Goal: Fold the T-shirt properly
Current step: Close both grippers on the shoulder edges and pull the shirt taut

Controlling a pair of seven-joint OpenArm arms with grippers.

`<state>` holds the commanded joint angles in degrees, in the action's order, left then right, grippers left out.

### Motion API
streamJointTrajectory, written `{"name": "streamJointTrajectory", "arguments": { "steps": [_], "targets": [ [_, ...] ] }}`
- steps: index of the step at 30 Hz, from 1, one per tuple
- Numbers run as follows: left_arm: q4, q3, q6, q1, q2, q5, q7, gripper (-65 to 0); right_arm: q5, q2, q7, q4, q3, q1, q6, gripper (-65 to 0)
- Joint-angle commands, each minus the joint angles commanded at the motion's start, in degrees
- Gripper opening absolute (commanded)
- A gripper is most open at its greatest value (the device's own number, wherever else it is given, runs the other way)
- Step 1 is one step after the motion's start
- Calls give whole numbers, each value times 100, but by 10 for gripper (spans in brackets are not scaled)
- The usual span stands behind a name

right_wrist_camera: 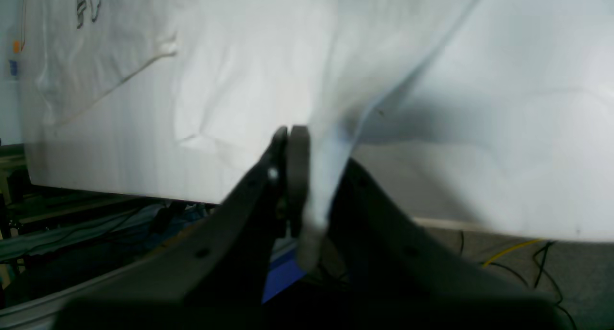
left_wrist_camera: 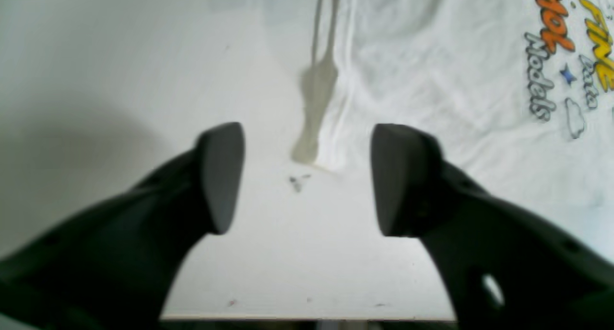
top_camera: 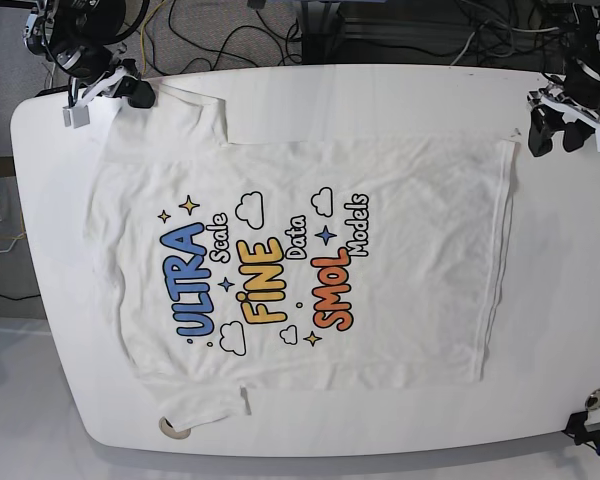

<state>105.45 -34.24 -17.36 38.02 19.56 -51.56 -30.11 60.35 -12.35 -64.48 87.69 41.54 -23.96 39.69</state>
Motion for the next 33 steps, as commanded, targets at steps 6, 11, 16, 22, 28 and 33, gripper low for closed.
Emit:
{"name": "streamJointTrajectory", "arguments": {
  "steps": [6, 11, 16, 22, 28, 33],
  "targets": [
    [-695, 211, 0, -255, 114, -677, -9, -224, 0, 0, 0, 0, -9, 0, 0, -650],
    [-1134, 571, 0, -492, 123, -712, -9, -226, 0, 0, 0, 0, -9, 0, 0, -650],
    [-1389, 818, 0, -615, 88, -703, -9, -228, 0, 0, 0, 0, -9, 0, 0, -650],
    [-1688, 1020, 0, -809, 88, -695, -9, -228, 0, 0, 0, 0, -9, -9, 0, -650],
    [-1829, 1336, 0, -941, 88, -695, -9, -230, 0, 0, 0, 0, -9, -9, 0, -650],
    [-1829, 1451, 0, -967, 88, -695, -9, -230, 0, 0, 0, 0, -9, -9, 0, -650]
  ]
}}
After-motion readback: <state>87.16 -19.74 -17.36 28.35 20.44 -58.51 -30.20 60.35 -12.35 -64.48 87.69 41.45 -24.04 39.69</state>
